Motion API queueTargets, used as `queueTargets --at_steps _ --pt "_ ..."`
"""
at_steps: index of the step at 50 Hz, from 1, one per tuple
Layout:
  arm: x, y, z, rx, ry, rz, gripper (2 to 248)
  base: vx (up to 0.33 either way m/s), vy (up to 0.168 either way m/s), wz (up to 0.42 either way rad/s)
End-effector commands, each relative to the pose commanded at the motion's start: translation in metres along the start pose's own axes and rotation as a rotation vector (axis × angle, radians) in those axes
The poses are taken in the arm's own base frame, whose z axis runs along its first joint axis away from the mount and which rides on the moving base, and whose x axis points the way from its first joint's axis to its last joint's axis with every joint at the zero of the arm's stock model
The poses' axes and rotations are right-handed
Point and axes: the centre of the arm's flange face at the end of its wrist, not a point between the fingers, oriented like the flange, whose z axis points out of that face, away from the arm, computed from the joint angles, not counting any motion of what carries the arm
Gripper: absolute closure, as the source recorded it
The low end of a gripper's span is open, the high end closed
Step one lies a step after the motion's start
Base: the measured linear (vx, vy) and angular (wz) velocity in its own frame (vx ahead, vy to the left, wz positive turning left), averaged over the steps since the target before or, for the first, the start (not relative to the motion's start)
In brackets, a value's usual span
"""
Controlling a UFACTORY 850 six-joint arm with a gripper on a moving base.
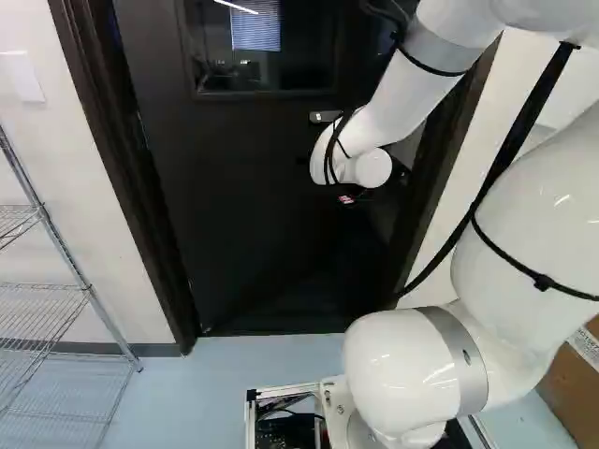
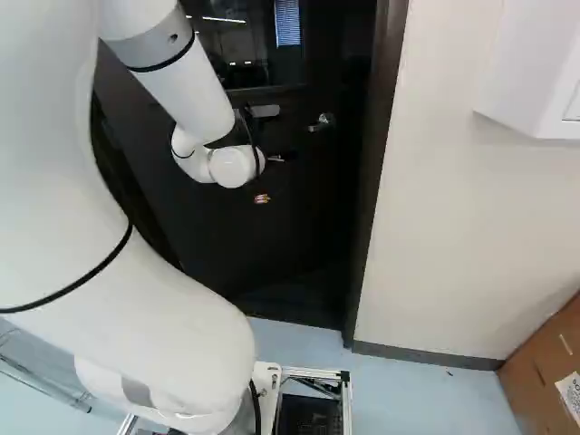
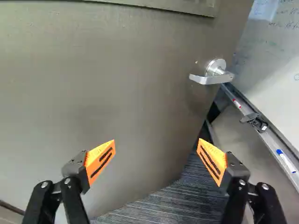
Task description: Open the door and move inside
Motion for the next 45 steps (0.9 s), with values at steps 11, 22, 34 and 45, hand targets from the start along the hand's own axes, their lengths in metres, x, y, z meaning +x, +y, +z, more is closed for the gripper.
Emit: queueTargets --at_steps 11,22,34,45 --pt "0.0000 0.0000 0.0000 0.000 0.000 0.000 3 0.165 0.109 -0.024" --pt "0.0000 0.0000 0.0000 0.000 0.000 0.000 3 0.168 0.111 -0.023" --pt "0.0001 -0.0011 0.0001 0.003 0.000 -0.001 3 0.060 0.046 -0.002" --pt "0.0002 -0.0013 0.0004 0.003 0.000 -0.001 3 0.000 0.000 0.000"
